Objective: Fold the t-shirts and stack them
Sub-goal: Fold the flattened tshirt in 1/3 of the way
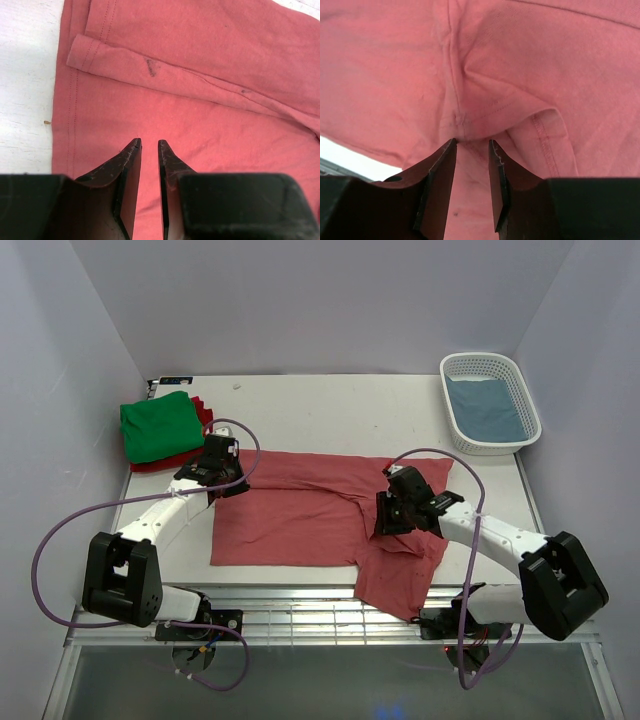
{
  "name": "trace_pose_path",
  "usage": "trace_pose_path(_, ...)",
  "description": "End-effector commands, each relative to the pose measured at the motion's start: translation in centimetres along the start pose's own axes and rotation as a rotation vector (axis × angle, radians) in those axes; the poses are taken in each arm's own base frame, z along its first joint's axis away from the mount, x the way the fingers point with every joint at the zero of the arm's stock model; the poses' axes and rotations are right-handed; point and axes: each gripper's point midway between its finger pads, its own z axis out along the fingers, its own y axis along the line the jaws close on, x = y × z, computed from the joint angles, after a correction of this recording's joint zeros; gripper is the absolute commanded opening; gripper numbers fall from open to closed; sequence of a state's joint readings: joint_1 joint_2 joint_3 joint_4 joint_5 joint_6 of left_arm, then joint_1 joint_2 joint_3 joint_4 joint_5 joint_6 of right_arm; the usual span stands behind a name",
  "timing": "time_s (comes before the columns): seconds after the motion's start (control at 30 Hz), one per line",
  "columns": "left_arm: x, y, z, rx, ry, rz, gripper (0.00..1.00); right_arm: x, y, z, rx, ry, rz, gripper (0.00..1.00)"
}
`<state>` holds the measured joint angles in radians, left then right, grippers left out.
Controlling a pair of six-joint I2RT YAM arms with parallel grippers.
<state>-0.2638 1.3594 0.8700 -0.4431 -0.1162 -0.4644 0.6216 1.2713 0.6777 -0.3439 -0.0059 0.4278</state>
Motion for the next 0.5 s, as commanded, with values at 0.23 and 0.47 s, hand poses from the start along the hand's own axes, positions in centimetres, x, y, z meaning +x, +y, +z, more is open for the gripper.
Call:
trace_pose_path(0.23,-0.5,0.0,-0.9,0.008,-0.032,0.008,0.31,-3.4,0.2,1.3,0.023,-0.089,-0.038,0.39)
trace_pose_path(0.47,-0.3,0.0,-1.0,0.011,-0.028,0.006,0.31,-4.3,1.4,1.4,-0.033,-0.116,-0.014,0.39)
